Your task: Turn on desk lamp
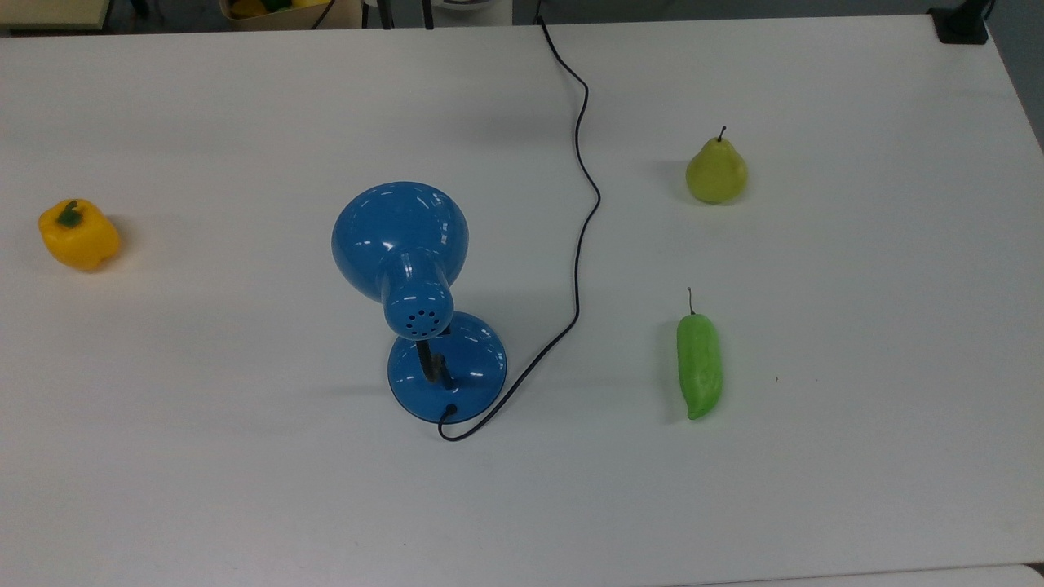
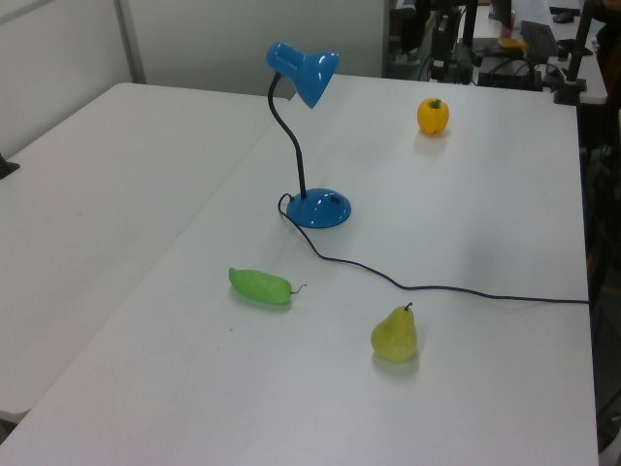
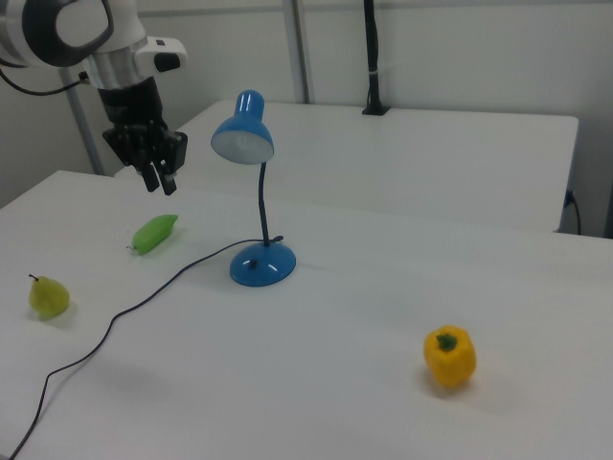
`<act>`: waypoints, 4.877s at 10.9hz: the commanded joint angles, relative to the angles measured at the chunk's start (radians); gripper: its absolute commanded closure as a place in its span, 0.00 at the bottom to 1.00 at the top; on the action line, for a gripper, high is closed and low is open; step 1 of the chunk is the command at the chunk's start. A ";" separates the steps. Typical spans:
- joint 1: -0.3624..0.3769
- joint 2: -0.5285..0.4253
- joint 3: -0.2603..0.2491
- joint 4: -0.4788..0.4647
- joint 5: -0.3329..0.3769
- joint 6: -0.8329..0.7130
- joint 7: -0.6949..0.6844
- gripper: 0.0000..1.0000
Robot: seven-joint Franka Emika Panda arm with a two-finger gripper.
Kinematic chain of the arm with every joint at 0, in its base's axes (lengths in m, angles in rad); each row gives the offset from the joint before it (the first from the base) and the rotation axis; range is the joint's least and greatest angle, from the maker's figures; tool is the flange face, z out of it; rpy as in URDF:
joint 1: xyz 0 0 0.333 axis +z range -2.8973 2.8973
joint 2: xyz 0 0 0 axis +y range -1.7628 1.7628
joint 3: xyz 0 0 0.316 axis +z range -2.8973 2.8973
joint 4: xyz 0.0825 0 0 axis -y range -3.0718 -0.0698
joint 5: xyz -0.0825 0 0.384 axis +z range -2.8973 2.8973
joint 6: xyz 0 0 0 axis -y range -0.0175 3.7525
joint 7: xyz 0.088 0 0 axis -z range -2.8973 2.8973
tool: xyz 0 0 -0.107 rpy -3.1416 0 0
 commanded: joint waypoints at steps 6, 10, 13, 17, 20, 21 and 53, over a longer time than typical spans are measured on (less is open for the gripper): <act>-0.016 -0.015 0.006 -0.169 -0.004 0.232 0.003 1.00; -0.020 0.071 0.012 -0.218 -0.006 0.454 0.004 1.00; -0.019 0.155 0.012 -0.220 -0.008 0.583 0.003 1.00; -0.019 0.279 0.014 -0.217 -0.008 0.790 0.004 1.00; -0.017 0.356 0.024 -0.212 -0.008 0.913 0.009 1.00; -0.013 0.381 0.027 -0.212 -0.008 0.959 0.012 1.00; -0.016 0.225 0.057 -0.284 -0.009 0.680 0.012 0.96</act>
